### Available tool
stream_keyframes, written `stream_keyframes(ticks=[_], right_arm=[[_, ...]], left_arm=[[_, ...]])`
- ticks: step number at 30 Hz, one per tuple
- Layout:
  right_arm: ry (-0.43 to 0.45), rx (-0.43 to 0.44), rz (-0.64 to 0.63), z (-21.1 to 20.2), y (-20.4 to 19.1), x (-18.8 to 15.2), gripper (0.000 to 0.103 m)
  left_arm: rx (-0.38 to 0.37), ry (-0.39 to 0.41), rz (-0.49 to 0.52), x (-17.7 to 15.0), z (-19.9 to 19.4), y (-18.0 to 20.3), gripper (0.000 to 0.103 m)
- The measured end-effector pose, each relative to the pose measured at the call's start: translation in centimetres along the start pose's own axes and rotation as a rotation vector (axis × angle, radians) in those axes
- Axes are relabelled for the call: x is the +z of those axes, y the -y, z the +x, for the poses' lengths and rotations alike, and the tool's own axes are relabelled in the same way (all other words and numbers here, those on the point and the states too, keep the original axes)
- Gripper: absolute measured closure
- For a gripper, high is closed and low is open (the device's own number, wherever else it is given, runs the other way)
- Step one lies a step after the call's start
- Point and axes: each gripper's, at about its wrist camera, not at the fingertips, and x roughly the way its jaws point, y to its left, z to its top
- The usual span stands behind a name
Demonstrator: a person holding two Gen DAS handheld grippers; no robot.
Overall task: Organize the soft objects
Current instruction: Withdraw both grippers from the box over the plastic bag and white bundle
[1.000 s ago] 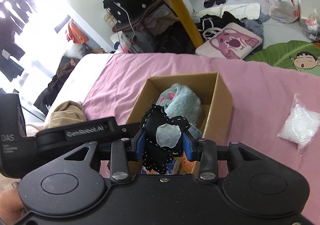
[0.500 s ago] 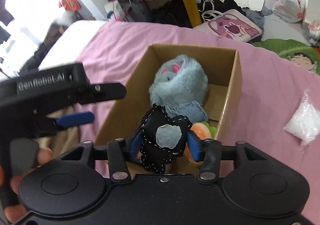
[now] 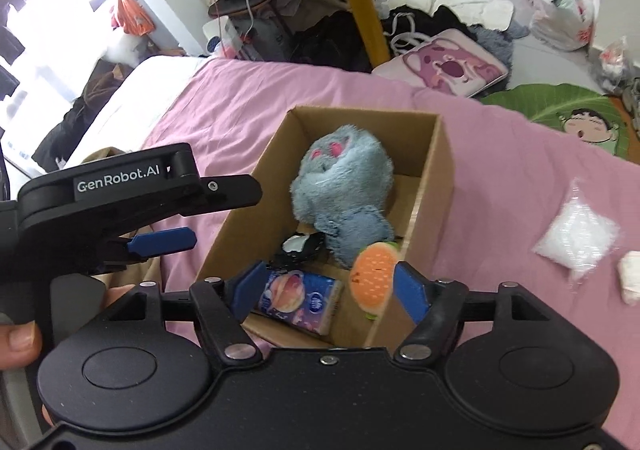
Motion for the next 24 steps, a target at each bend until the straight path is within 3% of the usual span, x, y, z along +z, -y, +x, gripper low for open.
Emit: stream_keyframes(ticks=[15, 24], right_arm=[[0.072, -0.061, 0.037, -5.8, 5.4, -1.6, 0.023], [0.103, -0.101, 0.057, -8.1, 9.5, -2.4, 0.019]], left_arm=[[-0.006, 0.013, 0.165, -2.8, -1.4, 5.2, 0.014], [-0.047, 0.008, 0.281, -5.2, -1.6, 9.4, 0.014]])
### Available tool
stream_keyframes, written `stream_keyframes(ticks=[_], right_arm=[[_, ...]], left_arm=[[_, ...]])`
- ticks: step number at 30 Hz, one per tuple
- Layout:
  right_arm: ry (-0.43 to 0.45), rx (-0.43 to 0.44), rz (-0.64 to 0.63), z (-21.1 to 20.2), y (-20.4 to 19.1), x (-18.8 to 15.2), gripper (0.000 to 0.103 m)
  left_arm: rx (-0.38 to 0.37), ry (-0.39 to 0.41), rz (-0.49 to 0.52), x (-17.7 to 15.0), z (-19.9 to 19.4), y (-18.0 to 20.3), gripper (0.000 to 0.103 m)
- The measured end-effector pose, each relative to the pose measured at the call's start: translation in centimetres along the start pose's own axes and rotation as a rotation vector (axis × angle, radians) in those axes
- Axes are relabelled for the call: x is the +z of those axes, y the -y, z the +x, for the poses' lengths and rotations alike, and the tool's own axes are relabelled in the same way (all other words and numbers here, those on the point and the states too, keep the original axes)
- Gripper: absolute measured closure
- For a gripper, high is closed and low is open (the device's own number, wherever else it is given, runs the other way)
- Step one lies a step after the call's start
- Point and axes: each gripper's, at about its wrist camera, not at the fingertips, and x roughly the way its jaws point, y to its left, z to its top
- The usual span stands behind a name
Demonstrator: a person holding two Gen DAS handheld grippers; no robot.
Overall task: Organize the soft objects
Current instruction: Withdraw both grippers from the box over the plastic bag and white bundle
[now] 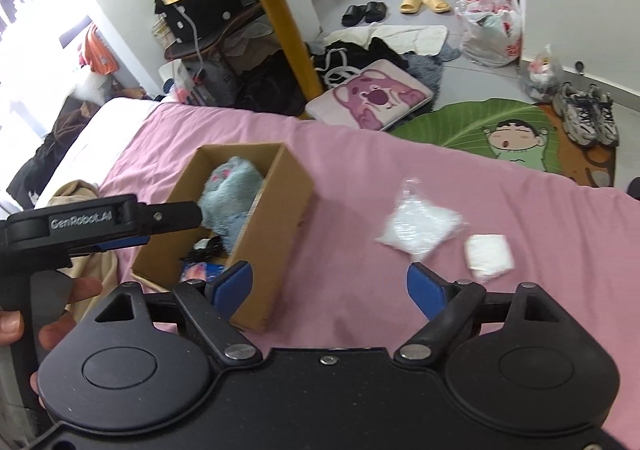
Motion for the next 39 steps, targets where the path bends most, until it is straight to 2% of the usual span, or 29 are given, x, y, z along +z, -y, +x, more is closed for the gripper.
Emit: stream_keyframes(ticks=[6, 12, 16, 24, 34, 39], right_arm=[[0.037, 0.008, 0.088, -0.3, 3.9, -0.6, 0.018], [0.060, 0.020, 0.178, 0.3, 7.6, -1.0, 0.018], [0.070, 0.020, 0.214, 0.8, 9.7, -1.2, 0.019], [0.058, 0.007, 0.251, 2.3, 12.4, -1.7, 0.023], [-0.003, -0.007, 0.223, 5.3, 13.6, -1.9, 0.024], [-0.038, -0.006, 0.206, 7.0, 14.1, -2.0, 0.026]], left_arm=[[-0.030, -0.008, 0.095, -0.4, 0.7, 3.8, 0.014], [-0.052, -0.046, 0.200, -0.2, 3.0, 7.8, 0.014], [-0.058, -0.054, 0.214, 0.1, 4.7, 9.3, 0.014], [-0.059, -0.019, 0.293, 0.4, 7.4, 11.6, 0.015], [-0.074, -0.124, 0.279, 0.3, 12.9, 12.3, 0.021], [-0.063, -0.194, 0.298, -0.3, 15.5, 13.0, 0.028]])
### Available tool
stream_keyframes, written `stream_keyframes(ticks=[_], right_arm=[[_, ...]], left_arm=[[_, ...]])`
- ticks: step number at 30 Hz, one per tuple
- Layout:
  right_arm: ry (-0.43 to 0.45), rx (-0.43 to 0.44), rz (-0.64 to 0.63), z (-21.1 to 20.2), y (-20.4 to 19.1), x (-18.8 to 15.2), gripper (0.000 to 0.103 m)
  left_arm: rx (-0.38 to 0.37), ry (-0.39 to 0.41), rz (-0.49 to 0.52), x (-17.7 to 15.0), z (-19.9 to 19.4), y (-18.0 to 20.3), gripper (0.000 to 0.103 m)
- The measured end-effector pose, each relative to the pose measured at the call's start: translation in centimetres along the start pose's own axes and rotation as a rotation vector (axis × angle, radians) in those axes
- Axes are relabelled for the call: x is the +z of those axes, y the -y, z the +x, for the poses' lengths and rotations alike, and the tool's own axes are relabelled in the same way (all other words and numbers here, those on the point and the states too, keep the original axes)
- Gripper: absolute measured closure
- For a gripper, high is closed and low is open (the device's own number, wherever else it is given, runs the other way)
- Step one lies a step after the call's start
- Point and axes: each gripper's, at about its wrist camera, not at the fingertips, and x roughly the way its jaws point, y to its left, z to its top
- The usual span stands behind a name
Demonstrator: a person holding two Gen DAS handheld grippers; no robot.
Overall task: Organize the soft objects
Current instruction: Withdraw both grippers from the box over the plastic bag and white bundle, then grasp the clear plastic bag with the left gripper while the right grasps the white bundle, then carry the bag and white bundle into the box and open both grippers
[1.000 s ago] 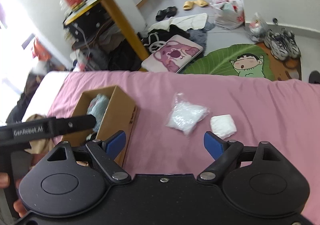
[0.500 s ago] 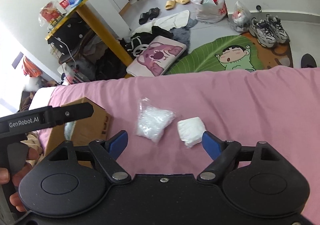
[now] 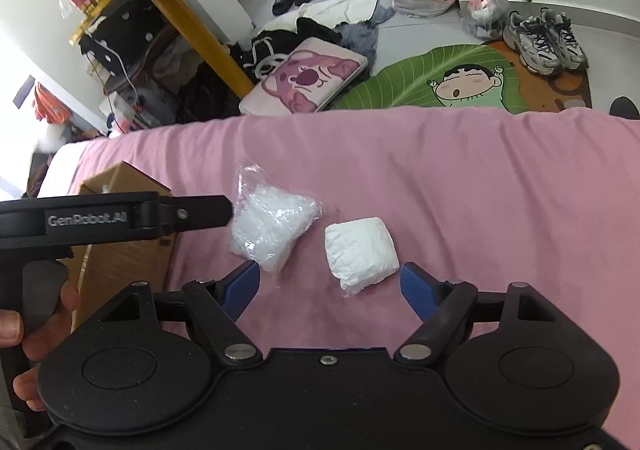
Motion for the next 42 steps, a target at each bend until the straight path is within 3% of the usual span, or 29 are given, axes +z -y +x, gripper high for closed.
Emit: stream_keyframes(ticks=[11, 13, 15, 19, 26, 34, 38, 42], right_arm=[[-0.018, 0.010, -0.024, 2.5, 1.0, 0.1, 0.030], [-0.004, 0.021, -0.038, 2.6, 0.9, 0.2, 0.031], [0.006, 0.025, -0.056, 2.7, 0.9, 0.1, 0.034], [0.019, 0.011, -0.064, 3.0, 1.4, 0.1, 0.057], [0.033, 0.013, -0.042, 2.4, 1.7, -0.1, 0.059], [0.040, -0.012, -0.028, 0.7, 0.7, -0.4, 0.059], [0.073, -0.029, -0.046, -1.0, -0.8, -0.3, 0.059], [0.108, -0.039, -0.064, -2.9, -2.6, -0.1, 0.059]], left_arm=[[0.091, -0.101, 0.076, 0.4, 4.9, 2.0, 0.028], [0.100, -0.109, 0.083, 0.6, 5.5, 2.4, 0.031], [0.099, -0.123, 0.092, 0.9, 6.1, 2.8, 0.045], [0.089, -0.149, 0.066, 1.8, 6.4, 3.2, 0.057], [0.057, -0.148, 0.024, 2.2, 6.2, 3.5, 0.066], [-0.077, -0.119, -0.080, 2.0, 3.0, 2.0, 0.069], [-0.176, -0.121, -0.198, 1.8, 1.0, 0.0, 0.069], [-0.228, -0.068, -0.233, 1.6, -1.8, -1.6, 0.069]])
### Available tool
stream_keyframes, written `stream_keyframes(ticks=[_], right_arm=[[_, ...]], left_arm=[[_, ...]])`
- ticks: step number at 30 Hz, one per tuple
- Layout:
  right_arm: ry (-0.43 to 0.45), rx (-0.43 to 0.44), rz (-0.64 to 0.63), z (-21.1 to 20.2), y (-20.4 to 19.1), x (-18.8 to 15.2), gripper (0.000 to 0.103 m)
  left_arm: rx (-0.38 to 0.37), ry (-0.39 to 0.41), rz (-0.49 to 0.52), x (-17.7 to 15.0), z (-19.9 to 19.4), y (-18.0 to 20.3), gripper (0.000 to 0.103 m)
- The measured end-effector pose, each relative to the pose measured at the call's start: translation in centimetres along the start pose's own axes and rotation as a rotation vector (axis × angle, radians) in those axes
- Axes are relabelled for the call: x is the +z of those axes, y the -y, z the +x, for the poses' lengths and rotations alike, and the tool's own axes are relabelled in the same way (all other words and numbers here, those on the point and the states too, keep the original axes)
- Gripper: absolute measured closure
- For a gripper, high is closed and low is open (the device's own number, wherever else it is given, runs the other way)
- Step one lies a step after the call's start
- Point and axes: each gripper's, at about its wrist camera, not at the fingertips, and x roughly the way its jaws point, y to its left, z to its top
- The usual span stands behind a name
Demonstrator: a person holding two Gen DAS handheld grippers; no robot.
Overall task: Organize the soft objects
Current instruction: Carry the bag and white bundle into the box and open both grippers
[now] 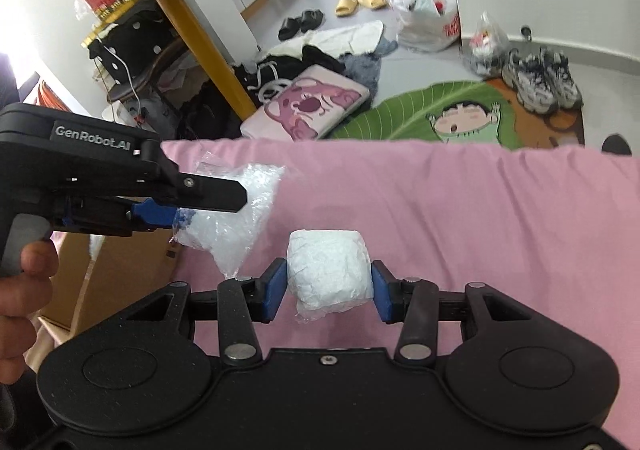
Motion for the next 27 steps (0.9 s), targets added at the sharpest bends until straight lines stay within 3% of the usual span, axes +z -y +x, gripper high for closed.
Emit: stream_keyframes(ticks=[7, 14, 24, 27], right_arm=[[0.064, -0.018, -0.042, -2.8, -3.7, 0.8, 0.059], [0.096, -0.021, -0.102, -3.9, -8.4, 1.2, 0.059], [0.100, -0.042, -0.175, -3.6, -14.4, 1.5, 0.059], [0.094, -0.048, -0.198, -3.1, -15.8, 1.6, 0.059]], left_arm=[[-0.092, 0.087, -0.056, -0.5, -5.7, -2.9, 0.069], [-0.122, 0.201, -0.150, -0.9, -11.0, -7.6, 0.068], [-0.106, 0.298, -0.279, -0.6, -14.7, -13.7, 0.068], [-0.127, 0.289, -0.304, -0.3, -14.7, -14.6, 0.068]])
